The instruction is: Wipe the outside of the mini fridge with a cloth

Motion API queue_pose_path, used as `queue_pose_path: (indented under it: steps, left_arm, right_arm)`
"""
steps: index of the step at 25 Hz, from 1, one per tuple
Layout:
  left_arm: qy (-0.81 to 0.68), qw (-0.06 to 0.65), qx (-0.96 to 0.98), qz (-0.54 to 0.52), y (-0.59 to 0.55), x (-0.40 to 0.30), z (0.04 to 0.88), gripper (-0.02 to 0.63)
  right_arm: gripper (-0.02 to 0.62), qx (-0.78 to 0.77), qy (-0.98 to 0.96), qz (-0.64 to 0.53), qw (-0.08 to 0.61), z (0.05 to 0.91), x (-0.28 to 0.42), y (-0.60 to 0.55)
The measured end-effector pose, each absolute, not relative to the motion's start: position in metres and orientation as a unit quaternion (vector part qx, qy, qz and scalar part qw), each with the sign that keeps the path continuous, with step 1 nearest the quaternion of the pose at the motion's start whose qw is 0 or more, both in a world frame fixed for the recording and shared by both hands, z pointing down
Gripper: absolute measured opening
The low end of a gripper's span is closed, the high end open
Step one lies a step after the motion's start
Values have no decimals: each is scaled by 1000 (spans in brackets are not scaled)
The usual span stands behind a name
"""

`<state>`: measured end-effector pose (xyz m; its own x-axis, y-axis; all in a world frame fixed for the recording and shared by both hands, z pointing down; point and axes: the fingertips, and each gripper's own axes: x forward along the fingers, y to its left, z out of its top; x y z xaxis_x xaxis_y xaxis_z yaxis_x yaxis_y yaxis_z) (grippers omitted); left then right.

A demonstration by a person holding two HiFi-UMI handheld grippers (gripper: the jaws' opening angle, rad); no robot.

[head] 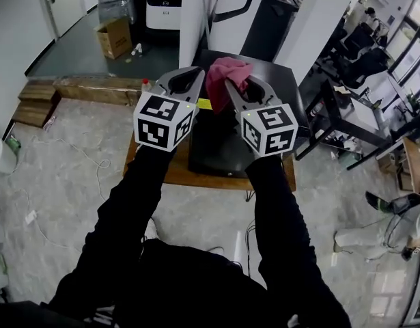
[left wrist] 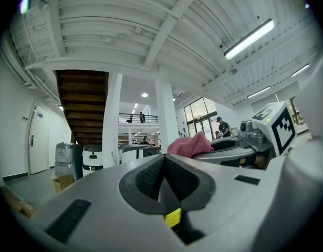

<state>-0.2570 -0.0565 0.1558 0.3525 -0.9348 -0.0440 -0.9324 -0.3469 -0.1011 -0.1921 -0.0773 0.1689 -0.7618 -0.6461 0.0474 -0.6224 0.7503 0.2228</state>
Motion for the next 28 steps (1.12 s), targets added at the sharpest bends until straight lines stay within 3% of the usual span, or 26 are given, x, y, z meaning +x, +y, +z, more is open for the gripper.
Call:
queue_pose_path:
  steps: [9, 14, 22, 28]
  left_arm:
    - [525, 78, -847, 12, -88, -410, 166, 6]
    - [498, 87, -862, 23, -105, -462, 188, 6]
    - [445, 72, -892, 30, -130, -473, 251, 6]
    - [404, 48, -913, 16, -149, -453, 303, 6]
  right_arm:
    - [101, 400, -902, 35, -160, 159, -329, -86]
    - [98, 419, -851, 151, -278, 203, -378, -84]
    - [97, 462, -751, 306, -359, 311, -382, -120]
    - [95, 514, -640, 397, -410, 381, -347, -143]
